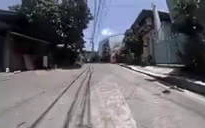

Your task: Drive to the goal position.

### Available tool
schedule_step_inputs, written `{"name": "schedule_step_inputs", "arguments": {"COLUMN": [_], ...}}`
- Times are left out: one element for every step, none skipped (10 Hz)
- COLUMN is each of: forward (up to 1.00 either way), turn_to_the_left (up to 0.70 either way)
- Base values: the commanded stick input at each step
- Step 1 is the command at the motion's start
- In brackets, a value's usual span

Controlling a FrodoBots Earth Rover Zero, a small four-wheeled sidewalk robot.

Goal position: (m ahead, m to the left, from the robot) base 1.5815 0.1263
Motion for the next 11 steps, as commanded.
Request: {"name": "schedule_step_inputs", "arguments": {"forward": [1.0,1.0,1.0,1.0,1.0,1.0,1.0,1.0,1.0,1.0,1.0], "turn_to_the_left": [0.05,0.05,0.05,0.05,0.05,0.05,0.05,0.05,0.05,0.05,0.05]}}
